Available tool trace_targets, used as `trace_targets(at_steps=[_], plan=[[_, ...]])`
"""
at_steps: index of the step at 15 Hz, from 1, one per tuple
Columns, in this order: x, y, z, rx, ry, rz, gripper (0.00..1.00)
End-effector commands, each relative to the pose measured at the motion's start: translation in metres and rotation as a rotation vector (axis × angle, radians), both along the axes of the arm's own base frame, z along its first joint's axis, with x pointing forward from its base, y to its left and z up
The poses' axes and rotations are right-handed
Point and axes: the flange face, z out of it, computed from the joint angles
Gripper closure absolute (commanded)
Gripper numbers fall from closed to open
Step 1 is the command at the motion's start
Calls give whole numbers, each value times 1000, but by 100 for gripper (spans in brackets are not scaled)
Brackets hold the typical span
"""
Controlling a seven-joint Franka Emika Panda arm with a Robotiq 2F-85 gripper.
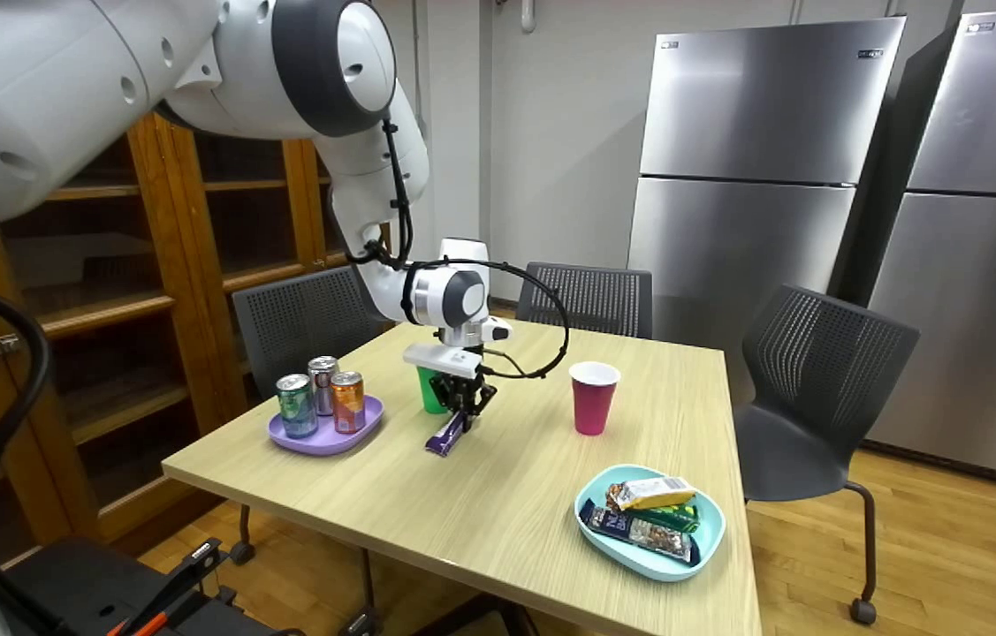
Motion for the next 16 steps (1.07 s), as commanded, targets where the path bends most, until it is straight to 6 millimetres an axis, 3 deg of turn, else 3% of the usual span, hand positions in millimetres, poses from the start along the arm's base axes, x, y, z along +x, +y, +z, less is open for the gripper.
trace_targets(at_steps=[1,9,16], plan=[[5,-12,18,17,-12,-22,96],[1,-59,57,-21,-79,-120,96],[-25,-110,84,-63,-115,-252,96]])
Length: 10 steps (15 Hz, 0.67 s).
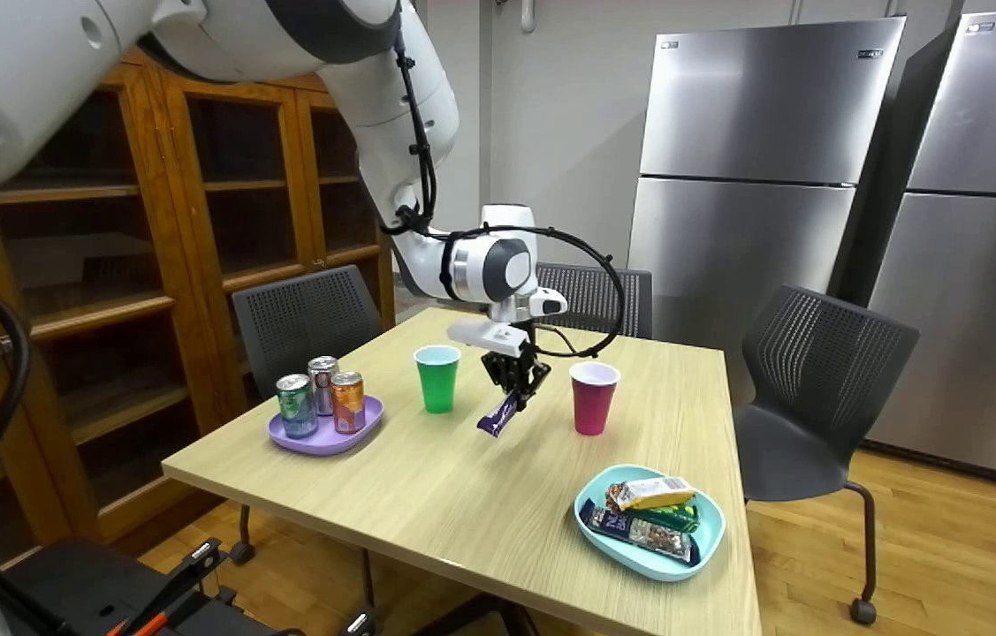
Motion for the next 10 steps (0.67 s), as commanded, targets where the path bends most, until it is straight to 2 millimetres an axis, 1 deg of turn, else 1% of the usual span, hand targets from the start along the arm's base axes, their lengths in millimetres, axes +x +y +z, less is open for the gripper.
trace_targets(at_steps=[1,7,10], plan=[[-25,-23,23,-2,-25,-94,96],[-55,-69,33,-28,-31,-234,96],[-67,-91,34,-39,-28,-316,96]])
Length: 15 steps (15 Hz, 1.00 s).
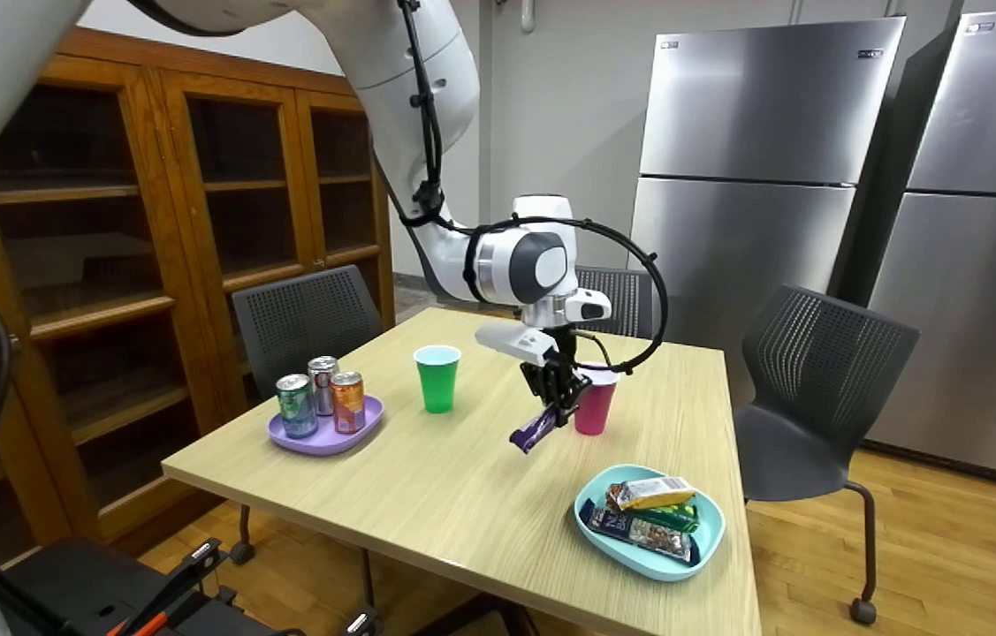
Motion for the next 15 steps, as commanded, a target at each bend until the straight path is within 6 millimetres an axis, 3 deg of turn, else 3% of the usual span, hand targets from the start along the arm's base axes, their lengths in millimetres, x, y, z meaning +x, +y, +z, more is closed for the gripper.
trace_targets(at_steps=[1,9,15], plan=[[-21,-20,13,2,-14,-118,96],[-53,-90,10,-41,-16,-437,96],[-78,-125,9,-71,-17,-623,96]])
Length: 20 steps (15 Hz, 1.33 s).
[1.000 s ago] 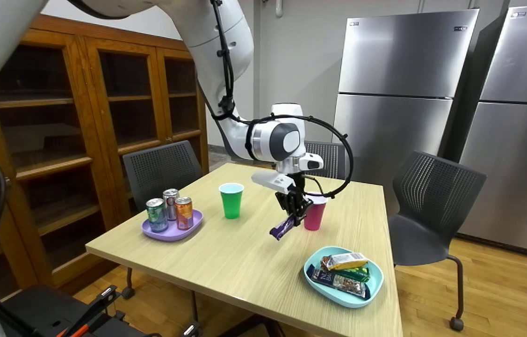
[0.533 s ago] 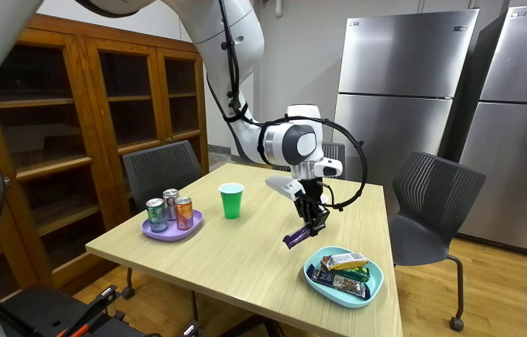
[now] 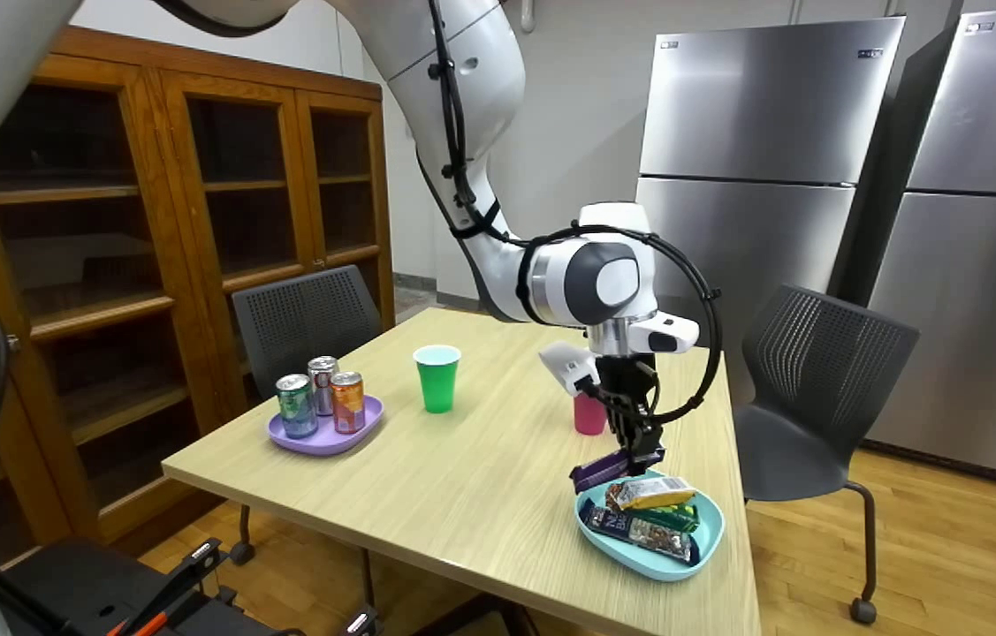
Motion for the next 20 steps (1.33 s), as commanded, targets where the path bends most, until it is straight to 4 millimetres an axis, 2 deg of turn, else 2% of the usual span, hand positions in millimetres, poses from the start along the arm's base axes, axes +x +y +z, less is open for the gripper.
trace_targets(at_steps=[1,8,20], plan=[[-16,-12,7,0,-14,-114,96],[-27,-30,2,-10,-12,-240,96],[-26,-48,-5,-5,-27,-346,96]])
